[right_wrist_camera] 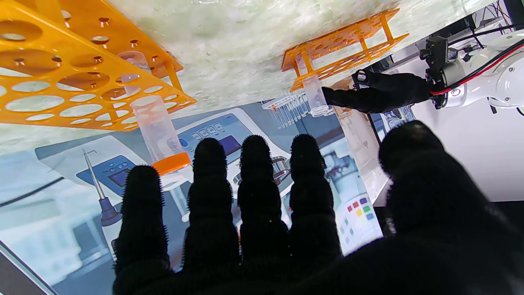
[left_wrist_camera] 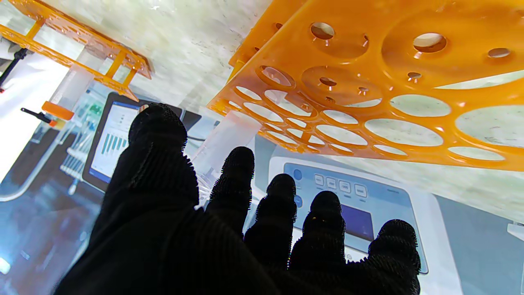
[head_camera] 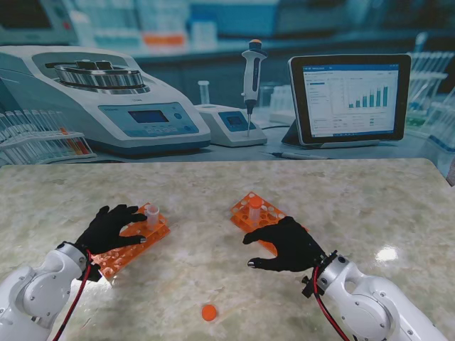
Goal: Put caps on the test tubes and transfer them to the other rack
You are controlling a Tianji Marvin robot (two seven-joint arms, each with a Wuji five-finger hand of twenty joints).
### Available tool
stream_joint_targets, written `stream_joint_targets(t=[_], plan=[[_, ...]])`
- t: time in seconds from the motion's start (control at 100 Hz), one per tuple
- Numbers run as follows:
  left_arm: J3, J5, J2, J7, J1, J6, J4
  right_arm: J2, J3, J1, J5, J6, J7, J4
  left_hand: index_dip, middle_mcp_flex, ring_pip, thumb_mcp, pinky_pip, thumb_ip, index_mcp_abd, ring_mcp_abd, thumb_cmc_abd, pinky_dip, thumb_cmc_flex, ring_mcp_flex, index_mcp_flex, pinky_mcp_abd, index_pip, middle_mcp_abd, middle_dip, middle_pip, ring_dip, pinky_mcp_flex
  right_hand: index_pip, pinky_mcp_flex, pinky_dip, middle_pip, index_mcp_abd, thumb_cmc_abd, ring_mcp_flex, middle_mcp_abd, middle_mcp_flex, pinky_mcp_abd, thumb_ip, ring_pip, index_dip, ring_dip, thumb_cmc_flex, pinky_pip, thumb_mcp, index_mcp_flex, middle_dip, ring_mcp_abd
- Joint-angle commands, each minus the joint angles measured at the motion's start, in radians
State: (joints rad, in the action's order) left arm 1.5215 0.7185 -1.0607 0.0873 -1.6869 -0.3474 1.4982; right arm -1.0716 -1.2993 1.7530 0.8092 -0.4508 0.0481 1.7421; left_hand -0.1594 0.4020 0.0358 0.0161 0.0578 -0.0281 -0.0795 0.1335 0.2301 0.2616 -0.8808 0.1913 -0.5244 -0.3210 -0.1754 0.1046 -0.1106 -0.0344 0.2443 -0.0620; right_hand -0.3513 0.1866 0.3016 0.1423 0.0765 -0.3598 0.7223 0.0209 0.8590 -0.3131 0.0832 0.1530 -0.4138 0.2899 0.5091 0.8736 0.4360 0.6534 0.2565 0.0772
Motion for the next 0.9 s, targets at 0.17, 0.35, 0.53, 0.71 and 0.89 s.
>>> stream_joint_targets(t=[0.17, 0.35, 0.53, 0.71, 0.89], plan=[[-0.026, -0.018, 0.003, 0.016, 0.023, 0.004, -0.011, 0.0, 0.003, 0.006, -0.003, -0.002, -0.005, 0.0, 0.021, -0.047, -0.017, -0.001, -0.062, 0.0, 0.02, -0.005, 0.002, -0.022, 0.043, -0.051, 0.036, 0.005, 0.041, 0.019, 0.029, 0.028, -0.02, -0.016, 0.002, -0.017, -0.02, -0.01, 0.001, 0.021, -0.02, -0.021, -0.006, -0.023, -0.021, -0.011, -0.001, -0.012, -0.029, 0.001, -0.015, -0.023, 0.001, -0.025], [-0.035, -0.03, 0.005, 0.034, 0.031, 0.0, -0.015, 0.0, 0.002, 0.007, -0.004, -0.003, -0.005, 0.001, 0.022, -0.047, -0.017, -0.005, -0.062, 0.001, 0.02, -0.001, 0.03, -0.03, 0.038, -0.051, 0.034, 0.002, 0.041, 0.02, 0.031, 0.029, -0.022, -0.016, 0.003, -0.017, -0.02, -0.01, 0.001, 0.021, -0.02, -0.02, -0.007, -0.023, -0.021, -0.011, -0.001, -0.012, -0.028, 0.001, -0.015, -0.023, 0.001, -0.023], [-0.039, -0.029, 0.008, 0.047, 0.034, -0.006, -0.013, 0.0, 0.001, 0.01, -0.003, -0.003, -0.005, 0.003, 0.022, -0.043, -0.016, -0.011, -0.059, 0.003, 0.024, 0.002, 0.048, -0.032, 0.029, -0.048, 0.028, -0.001, 0.038, 0.019, 0.032, 0.027, -0.023, -0.015, 0.002, -0.018, -0.02, -0.01, 0.001, 0.021, -0.02, -0.021, -0.006, -0.023, -0.021, -0.011, -0.001, -0.012, -0.029, 0.001, -0.015, -0.023, 0.001, -0.024], [-0.019, -0.011, 0.01, 0.049, 0.015, -0.019, 0.005, 0.0, 0.002, 0.01, -0.004, -0.003, -0.005, 0.004, 0.02, -0.036, -0.014, -0.015, -0.055, 0.004, 0.029, 0.003, 0.059, -0.028, 0.021, -0.042, 0.02, -0.003, 0.033, 0.017, 0.031, 0.025, -0.024, -0.016, 0.002, -0.018, -0.021, -0.009, 0.002, 0.022, -0.02, -0.021, -0.005, -0.023, -0.021, -0.011, -0.001, -0.012, -0.029, 0.001, -0.016, -0.022, 0.001, -0.024], [-0.007, -0.031, 0.008, 0.046, 0.002, -0.037, 0.011, 0.0, 0.003, 0.009, -0.004, -0.003, -0.006, 0.004, 0.021, -0.031, -0.015, -0.01, -0.052, 0.003, 0.025, 0.007, 0.065, -0.026, 0.037, -0.04, 0.02, -0.006, 0.033, 0.021, 0.031, 0.024, -0.025, -0.017, 0.002, -0.018, -0.021, -0.01, 0.001, 0.022, -0.018, -0.019, -0.007, -0.022, -0.022, -0.01, -0.001, -0.012, -0.028, 0.0, -0.015, -0.022, 0.001, -0.025]])
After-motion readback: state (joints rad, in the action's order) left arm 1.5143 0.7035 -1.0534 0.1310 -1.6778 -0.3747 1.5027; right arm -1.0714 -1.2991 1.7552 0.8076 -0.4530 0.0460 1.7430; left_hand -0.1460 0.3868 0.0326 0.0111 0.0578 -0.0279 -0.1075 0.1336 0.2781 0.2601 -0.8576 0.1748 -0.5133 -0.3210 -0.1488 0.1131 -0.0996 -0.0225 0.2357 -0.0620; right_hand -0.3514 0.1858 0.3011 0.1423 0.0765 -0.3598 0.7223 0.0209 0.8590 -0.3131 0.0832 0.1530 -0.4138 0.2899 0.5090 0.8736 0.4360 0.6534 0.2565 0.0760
